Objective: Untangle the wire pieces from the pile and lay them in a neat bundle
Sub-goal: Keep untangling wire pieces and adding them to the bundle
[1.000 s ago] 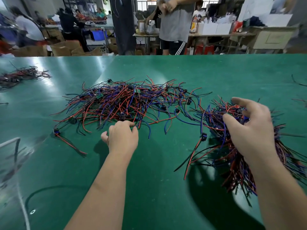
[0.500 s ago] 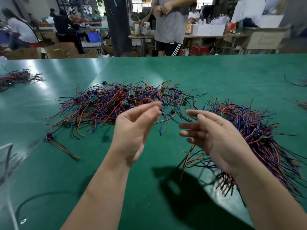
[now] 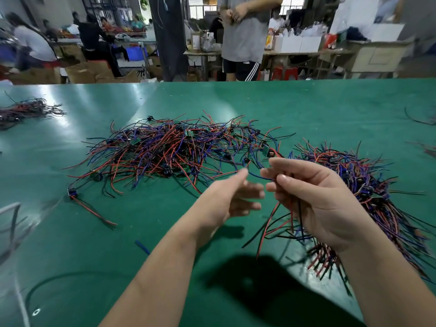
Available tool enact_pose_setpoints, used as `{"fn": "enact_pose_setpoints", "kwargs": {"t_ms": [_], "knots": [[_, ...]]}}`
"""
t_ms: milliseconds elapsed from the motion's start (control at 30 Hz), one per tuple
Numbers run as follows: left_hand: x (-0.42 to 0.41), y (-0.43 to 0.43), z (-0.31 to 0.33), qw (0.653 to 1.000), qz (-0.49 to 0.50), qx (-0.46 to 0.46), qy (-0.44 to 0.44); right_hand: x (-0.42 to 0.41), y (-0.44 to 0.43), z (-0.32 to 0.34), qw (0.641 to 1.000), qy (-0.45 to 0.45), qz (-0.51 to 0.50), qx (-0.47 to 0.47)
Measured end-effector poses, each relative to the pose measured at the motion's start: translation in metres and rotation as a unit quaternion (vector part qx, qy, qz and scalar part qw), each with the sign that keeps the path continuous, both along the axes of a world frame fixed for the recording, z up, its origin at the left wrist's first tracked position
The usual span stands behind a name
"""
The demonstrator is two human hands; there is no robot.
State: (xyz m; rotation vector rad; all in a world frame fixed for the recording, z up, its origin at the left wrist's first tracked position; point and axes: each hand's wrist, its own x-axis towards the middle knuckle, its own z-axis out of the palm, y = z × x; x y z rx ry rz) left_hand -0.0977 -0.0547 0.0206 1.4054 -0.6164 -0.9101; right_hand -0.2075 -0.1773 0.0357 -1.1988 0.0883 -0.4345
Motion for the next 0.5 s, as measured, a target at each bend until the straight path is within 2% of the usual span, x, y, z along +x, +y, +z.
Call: {"fn": "enact_pose_setpoints", "kwargs": {"t_ms": [100,200,500], "knots": [[0.0,-0.002,0.002,0.984,0.056,-0.142,0.094,-0.002,0.006,-0.001,0.997,-0.001,0.061,-0.037],[-0.004,0.002,0.008,0.964,0.054,-0.221,0.135,0.0,0.014,-0.006,0.994,0.015,0.09,-0.063],[-0.001,0.004,0.008,0.954,0.095,-0.242,0.146,0.002,0.021,-0.009,0.981,0.078,0.126,-0.123]]}}
